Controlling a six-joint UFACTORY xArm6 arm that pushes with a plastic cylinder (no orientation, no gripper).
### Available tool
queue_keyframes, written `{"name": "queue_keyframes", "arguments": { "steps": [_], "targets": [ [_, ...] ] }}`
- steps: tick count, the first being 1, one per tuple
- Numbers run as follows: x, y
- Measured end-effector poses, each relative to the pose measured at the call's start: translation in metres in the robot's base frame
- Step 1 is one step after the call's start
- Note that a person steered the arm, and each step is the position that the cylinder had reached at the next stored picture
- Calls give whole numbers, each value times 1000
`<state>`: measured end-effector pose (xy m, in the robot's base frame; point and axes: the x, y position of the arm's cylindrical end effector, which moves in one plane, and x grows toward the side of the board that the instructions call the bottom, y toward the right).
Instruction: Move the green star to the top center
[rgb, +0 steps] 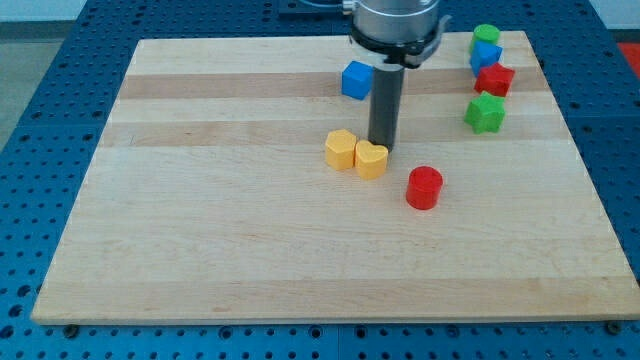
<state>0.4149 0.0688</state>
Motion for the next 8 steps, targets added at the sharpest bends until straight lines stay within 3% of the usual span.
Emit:
{"name": "queue_keyframes", "arguments": {
  "steps": [3,6,8],
  "targets": [
    [-5,142],
    [-66,139],
    [-76,128]
  ]
}}
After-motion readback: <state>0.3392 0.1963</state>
